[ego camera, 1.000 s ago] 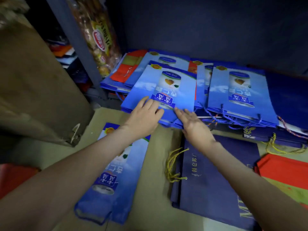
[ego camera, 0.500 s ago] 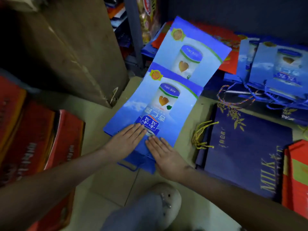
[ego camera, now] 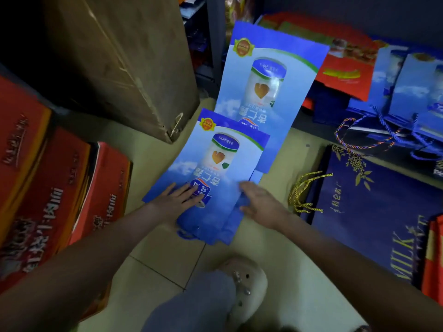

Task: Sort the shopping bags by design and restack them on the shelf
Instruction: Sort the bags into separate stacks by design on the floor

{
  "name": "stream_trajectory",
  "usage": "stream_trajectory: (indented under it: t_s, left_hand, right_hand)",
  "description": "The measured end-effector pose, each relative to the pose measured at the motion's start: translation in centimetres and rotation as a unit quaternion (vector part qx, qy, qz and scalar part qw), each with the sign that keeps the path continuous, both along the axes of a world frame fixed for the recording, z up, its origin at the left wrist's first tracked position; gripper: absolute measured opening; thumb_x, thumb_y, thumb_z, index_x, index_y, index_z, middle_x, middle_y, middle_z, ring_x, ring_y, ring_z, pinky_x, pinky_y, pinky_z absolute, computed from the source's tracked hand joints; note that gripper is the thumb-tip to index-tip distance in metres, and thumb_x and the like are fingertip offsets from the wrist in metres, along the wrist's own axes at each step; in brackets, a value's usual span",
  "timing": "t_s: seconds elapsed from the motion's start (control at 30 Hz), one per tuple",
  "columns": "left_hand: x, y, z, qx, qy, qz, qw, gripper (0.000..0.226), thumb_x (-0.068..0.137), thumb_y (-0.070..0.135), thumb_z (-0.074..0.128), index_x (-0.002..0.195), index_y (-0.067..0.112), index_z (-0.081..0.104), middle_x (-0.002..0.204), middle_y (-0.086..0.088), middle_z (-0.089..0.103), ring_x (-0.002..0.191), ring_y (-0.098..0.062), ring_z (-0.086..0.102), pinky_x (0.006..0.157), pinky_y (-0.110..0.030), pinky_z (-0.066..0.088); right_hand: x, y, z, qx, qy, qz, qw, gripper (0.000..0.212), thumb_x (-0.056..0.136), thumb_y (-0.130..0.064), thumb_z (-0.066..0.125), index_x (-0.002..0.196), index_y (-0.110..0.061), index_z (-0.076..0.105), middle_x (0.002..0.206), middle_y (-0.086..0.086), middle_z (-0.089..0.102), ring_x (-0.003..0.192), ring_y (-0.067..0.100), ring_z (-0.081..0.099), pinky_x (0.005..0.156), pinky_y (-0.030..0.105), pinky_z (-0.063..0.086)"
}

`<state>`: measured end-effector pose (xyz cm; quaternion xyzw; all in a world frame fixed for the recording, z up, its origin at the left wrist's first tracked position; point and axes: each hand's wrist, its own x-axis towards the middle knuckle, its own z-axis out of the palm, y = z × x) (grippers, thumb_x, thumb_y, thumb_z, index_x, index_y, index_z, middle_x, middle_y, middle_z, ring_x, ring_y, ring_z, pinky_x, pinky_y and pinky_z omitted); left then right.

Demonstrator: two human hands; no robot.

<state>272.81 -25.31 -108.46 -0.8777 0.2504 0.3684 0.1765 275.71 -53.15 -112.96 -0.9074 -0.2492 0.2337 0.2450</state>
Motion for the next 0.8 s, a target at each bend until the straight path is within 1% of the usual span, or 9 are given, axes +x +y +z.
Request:
stream_trajectory:
  t_s: [0.1,0.2,0.27,0.33,0.4,0.5,0.57,0.63,0.8]
  left_hand:
    - [1.6,-1.1,0.1,-0.045,0.022,0.062,0.997,0.111,0.076,0.066,0.059,0.148,0.028,-0.018,0.155,0.001,-0.025,0.143,-0.021,-0.023,0.114,-0.053,-0.004]
    - [3.4,-2.8,0.0,-0.082,0.007,0.120,0.989,0.104,0.082,0.064,0.055,0.147,0.033,-0.020,0.155,0.001,-0.027,0.143,-0.023,-0.023,0.112,-0.058,-0.001]
    - [4.1,-3.8,-0.1,-0.097,-0.009,0.168,0.981,0.103,0.083,0.062,0.055,0.146,0.033,-0.022,0.154,-0.001,-0.029,0.143,-0.026,-0.022,0.111,-0.060,0.000]
    - [4.5,-4.6,-0.1,-0.107,-0.041,0.172,0.978,0.104,0.083,0.062,0.055,0.143,0.034,-0.026,0.152,-0.001,-0.032,0.142,-0.027,-0.022,0.111,-0.060,0.000]
    - [5.0,-5.4,0.2,-0.120,-0.084,0.153,0.977,0.105,0.084,0.062,0.054,0.137,0.036,-0.033,0.151,-0.001,-0.034,0.142,-0.027,-0.024,0.110,-0.061,-0.001]
    - [6.2,-7.1,1.0,-0.142,-0.122,0.142,0.972,0.105,0.083,0.062,0.053,0.128,0.038,-0.038,0.152,-0.004,-0.033,0.141,-0.028,-0.025,0.109,-0.064,0.001]
    - [7.0,-8.4,1.2,-0.156,-0.139,0.149,0.967,0.105,0.083,0.061,0.054,0.128,0.039,-0.039,0.152,-0.004,-0.033,0.142,-0.029,-0.024,0.109,-0.064,0.001]
    - [7.6,-9.5,1.5,-0.175,-0.153,0.160,0.959,0.104,0.084,0.060,0.054,0.127,0.041,-0.039,0.151,-0.004,-0.035,0.142,-0.028,-0.024,0.110,-0.063,0.002]
    - [9.9,-12.8,3.1,-0.265,-0.209,0.209,0.918,0.101,0.083,0.062,0.054,0.131,0.040,-0.032,0.153,-0.006,-0.031,0.144,-0.030,-0.017,0.113,-0.058,0.008]
  right_hand:
    - [3.4,-1.9,1.1,0.075,-0.039,-0.241,0.967,0.076,0.087,-0.007,0.058,0.150,-0.008,0.016,0.152,0.010,0.027,0.141,0.025,0.023,0.115,0.031,0.019]
    - [7.2,-2.6,3.2,0.252,0.071,-0.429,0.864,0.091,0.086,-0.010,0.066,0.150,-0.008,0.002,0.147,0.005,0.033,0.133,0.017,0.033,0.102,0.022,0.033]
    - [9.7,-2.6,4.0,0.364,0.162,-0.472,0.786,0.079,0.085,-0.010,0.069,0.146,-0.012,0.018,0.139,0.004,0.046,0.116,0.014,0.050,0.081,0.018,0.047]
    - [11.8,-2.2,4.1,0.405,0.189,-0.478,0.756,0.046,0.087,-0.007,0.066,0.127,-0.009,0.044,0.131,0.011,0.055,0.098,0.014,0.060,0.065,0.012,0.050]
    - [13.1,-1.7,4.0,0.418,0.180,-0.495,0.740,0.037,0.090,-0.004,0.061,0.125,-0.004,0.051,0.126,0.011,0.060,0.090,0.013,0.062,0.060,0.011,0.049]
    - [13.5,-1.4,4.4,0.424,0.117,-0.501,0.745,0.025,0.093,0.004,0.050,0.117,0.000,0.055,0.112,0.011,0.063,0.091,0.017,0.059,0.069,0.016,0.051]
    - [13.4,-1.9,5.3,0.438,0.072,-0.472,0.762,0.020,0.092,0.006,0.045,0.101,-0.008,0.057,0.098,0.005,0.065,0.086,0.014,0.059,0.075,0.024,0.049]
    - [13.2,-3.0,6.9,0.445,0.011,-0.452,0.773,0.026,0.092,0.005,0.044,0.089,-0.018,0.056,0.087,-0.004,0.063,0.078,0.005,0.054,0.073,0.022,0.043]
    - [13.0,-8.3,11.7,0.433,-0.133,-0.436,0.777,0.028,0.092,0.002,0.045,0.089,-0.023,0.054,0.085,-0.013,0.058,0.078,-0.003,0.049,0.076,0.019,0.039]
